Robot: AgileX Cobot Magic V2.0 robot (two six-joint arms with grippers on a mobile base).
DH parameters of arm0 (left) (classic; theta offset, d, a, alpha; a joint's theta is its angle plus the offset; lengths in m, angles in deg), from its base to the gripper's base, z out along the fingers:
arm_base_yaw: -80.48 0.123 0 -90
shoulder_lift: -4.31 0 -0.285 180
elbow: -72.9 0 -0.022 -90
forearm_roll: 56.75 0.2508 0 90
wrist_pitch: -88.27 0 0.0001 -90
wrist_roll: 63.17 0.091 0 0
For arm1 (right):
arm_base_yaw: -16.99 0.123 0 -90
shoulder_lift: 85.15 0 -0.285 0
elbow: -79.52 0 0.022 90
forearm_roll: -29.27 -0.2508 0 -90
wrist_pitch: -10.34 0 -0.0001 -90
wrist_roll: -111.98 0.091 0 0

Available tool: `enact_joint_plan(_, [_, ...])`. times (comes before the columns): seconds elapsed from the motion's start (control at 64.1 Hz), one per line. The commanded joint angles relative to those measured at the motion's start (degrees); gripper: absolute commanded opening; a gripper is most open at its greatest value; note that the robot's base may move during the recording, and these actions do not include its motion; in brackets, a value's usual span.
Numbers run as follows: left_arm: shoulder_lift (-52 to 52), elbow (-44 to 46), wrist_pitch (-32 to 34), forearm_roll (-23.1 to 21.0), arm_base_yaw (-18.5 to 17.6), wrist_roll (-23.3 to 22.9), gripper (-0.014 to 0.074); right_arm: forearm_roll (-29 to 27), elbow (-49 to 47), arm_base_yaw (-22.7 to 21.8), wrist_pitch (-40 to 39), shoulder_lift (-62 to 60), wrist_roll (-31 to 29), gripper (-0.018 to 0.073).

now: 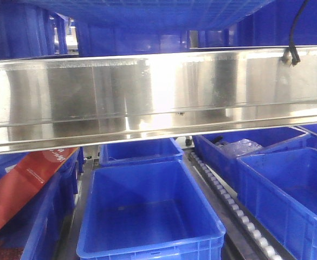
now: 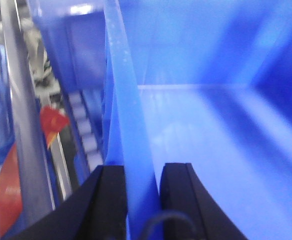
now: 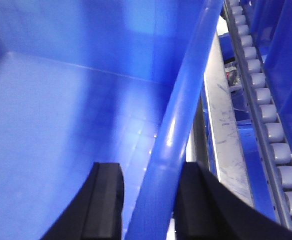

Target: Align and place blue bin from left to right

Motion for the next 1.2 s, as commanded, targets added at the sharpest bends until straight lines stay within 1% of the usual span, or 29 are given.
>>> enact_joint_plan(0.0, [-2.3, 1.1, 5.7, -8.4, -1.5, 1.2, -0.0111, -3.4, -0.8, 0.6, -6.3, -0.8, 0.9, -0.007])
enact_joint_plan(0.078, [-2.3, 1.1, 6.1, -9.0, -1.5, 1.2, -0.0111, -3.4, -0.8, 0.6, -5.7, -0.8, 0.9, -0.007])
enact_joint_plan(0.125, [-2.3, 1.1, 6.1, -10.0, -1.5, 1.2, -0.0111, -3.4, -0.8, 0.6, -5.7, -0.8, 0.9, -0.007])
enact_joint_plan(0.203, [-2.3, 1.1, 4.6, -11.5, -1.5, 1.2, -0.0111, -3.3, -0.8, 0.6, -6.1, -0.8, 0.9, -0.007])
enact_joint_plan(0.328, [-2.1, 1.1, 1.3, -11.5, -1.5, 1.2, -0.0111, -3.1, -0.8, 0.0, -8.9, -0.8, 0.4, -0.007])
enact_joint_plan(0.437, [-1.5, 1.0, 1.3, -11.5, -1.5, 1.2, -0.0111, -3.1, -0.8, -0.6, -10.9, -0.4, -1.2, -0.007])
enact_joint_plan(0.531, [-0.9, 0.9, 1.3, -10.3, -1.5, 1.2, -0.0111, -3.1, -0.8, -0.6, -11.8, 0.6, -2.6, -0.007])
enact_joint_plan(0.889, [3.9, 0.9, 1.3, -9.5, -1.5, 1.2, -0.0111, -2.9, -0.8, -1.0, -16.8, 6.5, -4.1, -0.0066])
enact_joint_plan(0.967, [4.4, 0.9, 1.3, -9.4, -1.5, 1.2, -0.0087, -2.9, -0.9, -1.1, -17.1, 7.2, -4.8, -0.005])
enact_joint_plan(1.03, [4.7, 0.9, 1.3, -8.7, -1.5, 1.2, -0.0029, -2.9, -0.9, -1.3, -17.1, 7.6, -4.8, 0.0019])
enact_joint_plan(1.139, [4.8, 0.9, 1.3, -8.3, -1.5, 1.2, 0.0146, -2.7, -0.9, -1.4, -17.1, 7.9, -5.1, 0.0278])
enact_joint_plan(1.155, [4.9, 0.9, 1.3, -8.2, -1.5, 1.2, 0.0187, -2.6, -0.9, -1.4, -17.1, 7.9, -5.1, 0.0334])
enact_joint_plan(1.186, [4.9, 0.9, 1.3, -7.8, -1.5, 1.2, 0.0244, -2.4, -0.9, -1.4, -17.1, 7.9, -5.1, 0.0404])
